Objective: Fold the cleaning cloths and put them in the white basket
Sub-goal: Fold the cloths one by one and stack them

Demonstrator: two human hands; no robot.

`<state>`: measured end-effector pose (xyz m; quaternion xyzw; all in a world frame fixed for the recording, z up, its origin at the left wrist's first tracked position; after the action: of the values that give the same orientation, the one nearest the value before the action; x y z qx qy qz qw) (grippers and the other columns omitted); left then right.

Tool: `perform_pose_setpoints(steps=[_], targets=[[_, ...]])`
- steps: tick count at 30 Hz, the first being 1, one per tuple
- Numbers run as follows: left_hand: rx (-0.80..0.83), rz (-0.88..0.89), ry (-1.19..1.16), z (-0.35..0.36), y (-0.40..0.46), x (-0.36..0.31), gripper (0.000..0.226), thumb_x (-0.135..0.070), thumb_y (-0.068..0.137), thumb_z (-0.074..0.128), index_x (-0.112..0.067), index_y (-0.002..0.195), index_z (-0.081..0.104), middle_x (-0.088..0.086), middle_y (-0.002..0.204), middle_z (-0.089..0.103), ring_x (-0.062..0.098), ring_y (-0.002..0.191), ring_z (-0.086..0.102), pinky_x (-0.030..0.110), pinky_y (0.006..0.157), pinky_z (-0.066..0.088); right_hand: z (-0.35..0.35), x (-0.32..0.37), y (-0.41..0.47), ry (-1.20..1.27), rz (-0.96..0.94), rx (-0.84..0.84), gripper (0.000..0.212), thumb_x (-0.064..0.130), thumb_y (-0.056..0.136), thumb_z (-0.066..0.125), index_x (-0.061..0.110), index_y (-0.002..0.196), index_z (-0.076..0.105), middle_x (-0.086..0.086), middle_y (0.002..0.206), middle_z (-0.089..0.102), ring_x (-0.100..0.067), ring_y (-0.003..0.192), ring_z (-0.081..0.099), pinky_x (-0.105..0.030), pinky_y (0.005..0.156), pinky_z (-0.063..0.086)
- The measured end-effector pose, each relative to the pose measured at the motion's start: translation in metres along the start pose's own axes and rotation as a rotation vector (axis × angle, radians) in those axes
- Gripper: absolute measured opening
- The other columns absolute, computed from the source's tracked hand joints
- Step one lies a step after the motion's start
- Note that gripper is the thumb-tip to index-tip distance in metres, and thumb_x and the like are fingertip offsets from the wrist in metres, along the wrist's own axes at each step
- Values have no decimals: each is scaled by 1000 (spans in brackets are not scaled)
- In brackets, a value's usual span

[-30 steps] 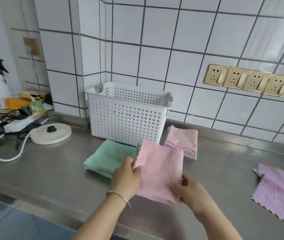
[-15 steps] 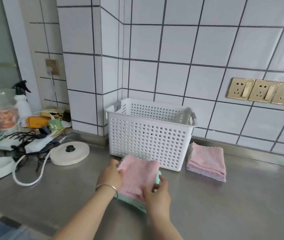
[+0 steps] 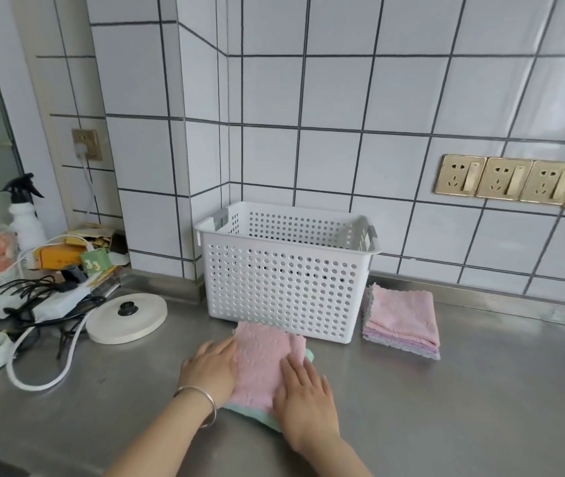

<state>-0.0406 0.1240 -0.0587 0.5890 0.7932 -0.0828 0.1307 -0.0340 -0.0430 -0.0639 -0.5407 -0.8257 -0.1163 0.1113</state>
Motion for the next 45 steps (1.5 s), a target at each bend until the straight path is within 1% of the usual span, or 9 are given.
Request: perform_pose_setpoints(steps=[5,12,23,28,30,34,38,41,45], targets=[[139,-76,91,-1,0,10,73,-62,79,3,-36,146,16,-18,157,10,14,146,8,48,118,11,-4,-7,-8,66,-51,202,62,46,97,23,25,150,0,10,159,-7,-17,146,-8,-41,119,-1],[-336,242,66,-36,-28,-125,77,-59,63,35,-10,117,62,15,125,60,36,119,49,46,104,31,-78,-92,-61,214,-63,-41,66,33,86,57,20,144,30,0,152,26,-17,144,14,-34,115,14],[29,757,-45,88,-109,-388,83,-62,64,17,-26,134,44,-8,136,48,15,129,41,28,108,31,-161,-388,-211,-42,515,-369,40,15,82,49,15,121,57,0,125,56,-24,119,47,-31,89,40],[45,966,108,131,-123,-462,47,-47,58,66,-33,102,65,-15,99,67,8,93,66,23,86,50,-160,-423,-225,-159,519,-325,29,9,81,49,11,106,61,-5,105,63,-29,100,58,-33,71,45],[9,1025,265,138,-129,-491,44,-47,44,76,-33,85,68,-19,81,69,3,75,68,16,72,52,-164,-427,-223,-227,472,-342,23,0,63,58,11,81,67,-5,76,65,-28,70,65,-30,49,43],[93,1027,354,152,-131,-534,41,-7,83,47,-16,122,51,7,124,57,31,112,56,37,90,42,-164,-429,-217,-365,440,-305,40,2,18,80,18,48,58,1,41,50,-14,34,48,-22,35,18],[46,1040,448,160,-120,-554,35,-3,86,41,-13,117,52,9,121,56,30,117,49,38,86,38,-175,-439,-218,-391,459,-291,39,6,24,82,18,55,62,3,53,55,-14,46,55,-22,37,9],[86,969,154,158,-103,-548,23,-14,87,43,-20,97,63,3,108,63,27,104,53,25,72,39,-174,-466,-226,-232,525,-311,17,11,77,60,13,93,65,-1,97,62,-22,95,57,-26,56,30],[221,703,-336,142,-82,-532,20,-30,73,43,-32,63,60,-3,64,58,23,72,51,26,55,30,-200,-488,-244,-297,636,-298,23,1,76,47,16,87,61,-3,94,62,-28,96,61,-30,64,34]])
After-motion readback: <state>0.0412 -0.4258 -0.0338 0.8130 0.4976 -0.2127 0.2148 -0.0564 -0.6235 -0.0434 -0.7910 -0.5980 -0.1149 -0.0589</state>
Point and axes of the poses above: each hand's wrist, its own y-axis towards the middle knuckle, its own z-axis out of the palm, x = y × z, the point moved 6 cm from there along y, towards the middle knuckle
